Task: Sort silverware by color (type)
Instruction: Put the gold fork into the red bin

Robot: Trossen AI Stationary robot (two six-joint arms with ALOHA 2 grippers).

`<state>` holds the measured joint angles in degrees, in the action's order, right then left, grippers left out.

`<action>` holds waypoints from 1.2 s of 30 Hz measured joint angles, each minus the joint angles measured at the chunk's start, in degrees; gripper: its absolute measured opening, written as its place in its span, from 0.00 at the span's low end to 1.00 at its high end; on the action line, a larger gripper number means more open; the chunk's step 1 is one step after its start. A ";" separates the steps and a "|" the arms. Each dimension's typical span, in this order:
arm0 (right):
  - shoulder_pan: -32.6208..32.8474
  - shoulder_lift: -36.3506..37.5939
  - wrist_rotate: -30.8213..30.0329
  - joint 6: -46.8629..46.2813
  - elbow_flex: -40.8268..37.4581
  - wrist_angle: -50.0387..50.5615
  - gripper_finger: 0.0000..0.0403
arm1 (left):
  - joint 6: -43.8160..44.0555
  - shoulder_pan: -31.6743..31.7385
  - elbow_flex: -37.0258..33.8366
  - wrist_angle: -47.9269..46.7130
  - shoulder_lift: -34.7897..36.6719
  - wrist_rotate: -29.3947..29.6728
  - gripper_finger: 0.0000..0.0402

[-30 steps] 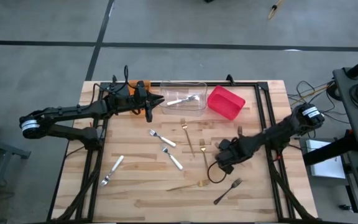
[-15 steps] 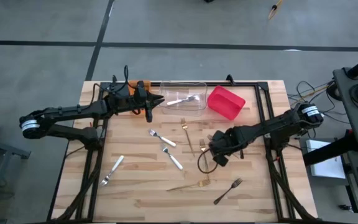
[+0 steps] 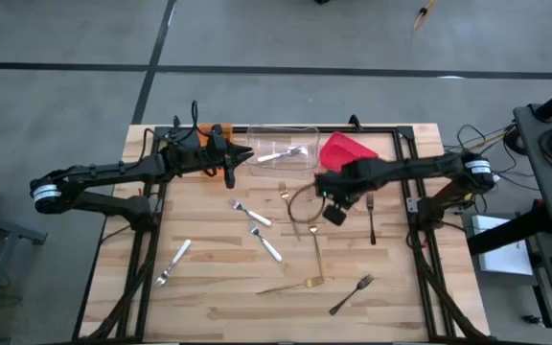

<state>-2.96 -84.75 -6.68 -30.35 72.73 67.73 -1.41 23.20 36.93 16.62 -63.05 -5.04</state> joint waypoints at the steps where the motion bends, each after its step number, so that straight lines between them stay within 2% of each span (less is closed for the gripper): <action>1: -1.35 0.00 0.02 1.86 0.76 0.09 0.03 | 0.00 -0.01 0.00 0.00 0.00 0.00 0.13; 9: -12.97 0.00 0.23 14.23 5.20 1.88 0.03 | 0.00 -0.02 0.00 0.00 0.02 0.00 0.13; 23: -31.69 -0.06 2.64 32.93 5.09 4.28 0.03 | 0.00 -0.01 0.00 -0.01 0.02 -0.01 0.13; 29: -36.57 -0.07 2.68 36.57 4.46 3.85 0.03 | -0.57 -0.02 0.00 0.00 0.02 0.00 0.13; 36: -37.90 -0.11 2.86 37.45 1.95 1.99 0.03 | -0.61 0.00 0.00 -0.01 0.02 0.00 0.13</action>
<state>-40.86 -84.86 -3.81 7.09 74.69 69.72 -2.02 23.20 36.93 16.61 -63.02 -5.04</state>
